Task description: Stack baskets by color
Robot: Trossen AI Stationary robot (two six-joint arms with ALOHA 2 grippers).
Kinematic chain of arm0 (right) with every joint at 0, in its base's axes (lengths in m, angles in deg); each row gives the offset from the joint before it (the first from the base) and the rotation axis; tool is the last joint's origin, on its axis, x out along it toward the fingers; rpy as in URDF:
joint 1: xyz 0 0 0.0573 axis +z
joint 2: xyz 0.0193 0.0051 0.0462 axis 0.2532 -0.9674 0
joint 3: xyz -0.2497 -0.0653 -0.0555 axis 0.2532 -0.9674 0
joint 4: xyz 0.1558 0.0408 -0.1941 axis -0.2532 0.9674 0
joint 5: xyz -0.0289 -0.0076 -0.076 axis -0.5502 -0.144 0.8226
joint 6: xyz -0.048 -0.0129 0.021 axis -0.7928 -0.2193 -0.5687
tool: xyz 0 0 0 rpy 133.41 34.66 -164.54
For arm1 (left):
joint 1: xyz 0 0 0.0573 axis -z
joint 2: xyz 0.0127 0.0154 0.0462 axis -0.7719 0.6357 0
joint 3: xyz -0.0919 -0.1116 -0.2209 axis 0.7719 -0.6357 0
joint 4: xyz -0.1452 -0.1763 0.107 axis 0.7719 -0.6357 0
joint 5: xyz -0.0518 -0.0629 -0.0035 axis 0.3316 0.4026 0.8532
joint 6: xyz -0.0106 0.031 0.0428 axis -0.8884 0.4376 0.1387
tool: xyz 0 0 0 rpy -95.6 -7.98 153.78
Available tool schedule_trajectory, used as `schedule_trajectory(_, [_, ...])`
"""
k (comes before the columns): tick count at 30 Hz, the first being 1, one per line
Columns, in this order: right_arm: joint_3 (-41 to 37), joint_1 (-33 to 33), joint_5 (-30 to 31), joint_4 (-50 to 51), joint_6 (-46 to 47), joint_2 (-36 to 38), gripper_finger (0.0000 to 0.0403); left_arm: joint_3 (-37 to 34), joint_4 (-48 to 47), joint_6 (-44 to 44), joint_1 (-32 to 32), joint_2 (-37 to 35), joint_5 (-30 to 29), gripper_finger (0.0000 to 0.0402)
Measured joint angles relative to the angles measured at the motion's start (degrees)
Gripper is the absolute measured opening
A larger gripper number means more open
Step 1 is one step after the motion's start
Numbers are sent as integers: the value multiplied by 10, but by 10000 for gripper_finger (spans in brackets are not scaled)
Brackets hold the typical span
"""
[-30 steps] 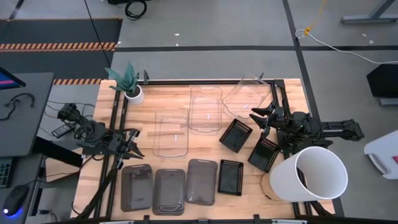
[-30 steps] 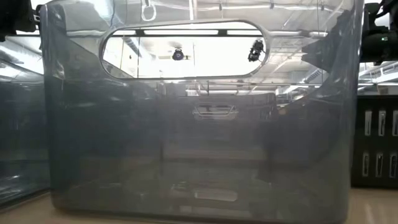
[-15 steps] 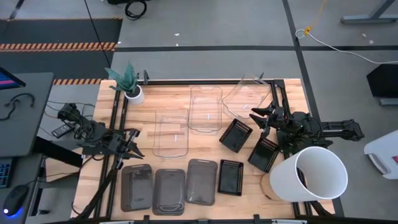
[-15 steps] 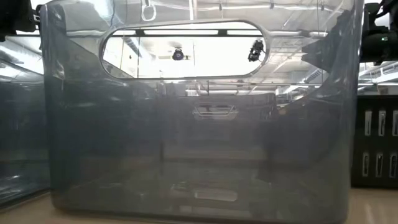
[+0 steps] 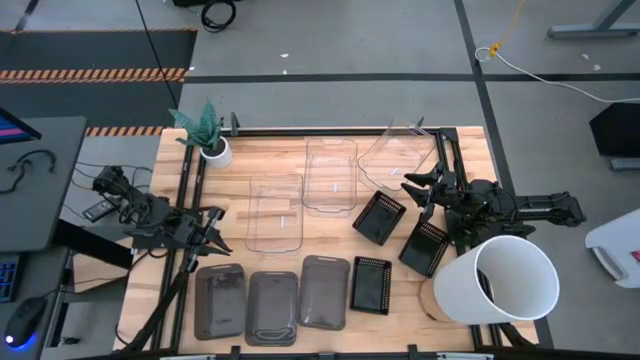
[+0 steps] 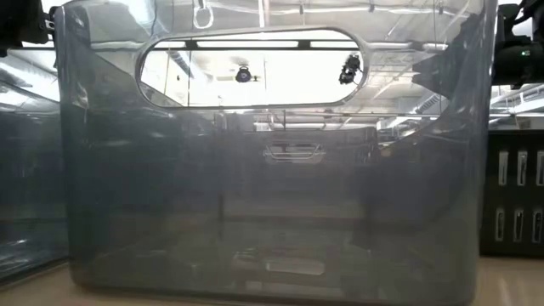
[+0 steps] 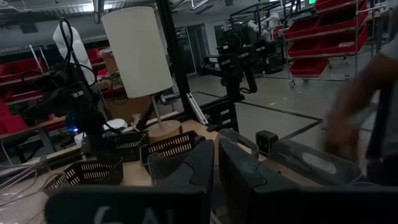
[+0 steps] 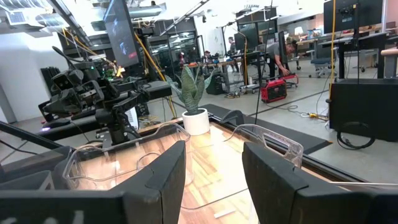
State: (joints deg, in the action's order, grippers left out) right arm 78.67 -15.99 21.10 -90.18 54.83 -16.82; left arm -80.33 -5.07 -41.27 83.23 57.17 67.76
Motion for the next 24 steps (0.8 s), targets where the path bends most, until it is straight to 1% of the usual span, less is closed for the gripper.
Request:
schedule_trajectory(9, [0, 0, 0, 0, 0, 0, 164, 0, 0, 0, 0, 0, 0, 38])
schedule_trajectory(19, [0, 0, 0, -6, 2, 0, 164, 0, 0, 0, 0, 0, 0, 32])
schedule_trajectory(24, [0, 0, 1, -51, 17, 0, 164, 0, 0, 0, 0, 0, 0, 31])
